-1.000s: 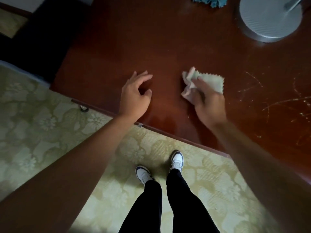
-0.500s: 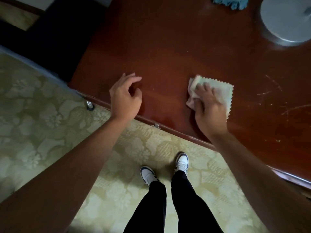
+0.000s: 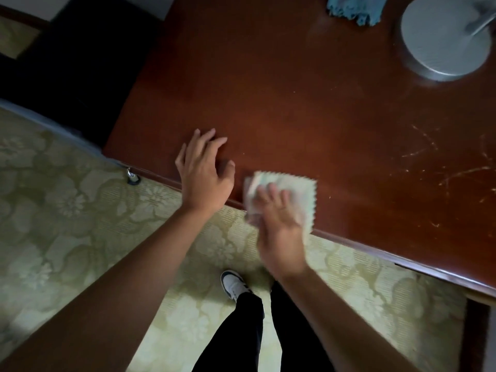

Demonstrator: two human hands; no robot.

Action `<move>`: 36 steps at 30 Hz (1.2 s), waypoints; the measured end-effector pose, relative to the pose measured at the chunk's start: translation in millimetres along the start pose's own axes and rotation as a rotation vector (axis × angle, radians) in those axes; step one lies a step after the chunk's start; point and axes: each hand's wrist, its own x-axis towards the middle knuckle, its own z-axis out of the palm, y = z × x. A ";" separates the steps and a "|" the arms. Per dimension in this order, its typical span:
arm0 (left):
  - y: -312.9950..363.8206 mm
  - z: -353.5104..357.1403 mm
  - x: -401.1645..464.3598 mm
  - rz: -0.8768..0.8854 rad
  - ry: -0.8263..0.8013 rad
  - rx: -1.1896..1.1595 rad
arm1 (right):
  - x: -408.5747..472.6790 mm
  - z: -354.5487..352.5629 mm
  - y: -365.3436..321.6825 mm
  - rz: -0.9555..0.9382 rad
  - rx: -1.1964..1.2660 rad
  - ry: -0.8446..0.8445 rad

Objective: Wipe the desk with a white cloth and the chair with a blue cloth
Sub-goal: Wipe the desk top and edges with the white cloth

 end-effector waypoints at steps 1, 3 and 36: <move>-0.7 -0.7 -0.2 0.005 -0.003 -0.006 | -4.2 2.6 -4.0 -0.067 0.030 -0.038; -0.8 -1.8 -0.5 0.005 -0.018 -0.029 | 5.4 -8.9 7.5 -0.164 0.086 -0.105; -12.7 -23.0 0.9 0.020 -0.085 -0.001 | 52.9 -5.7 1.2 -0.291 0.031 -0.229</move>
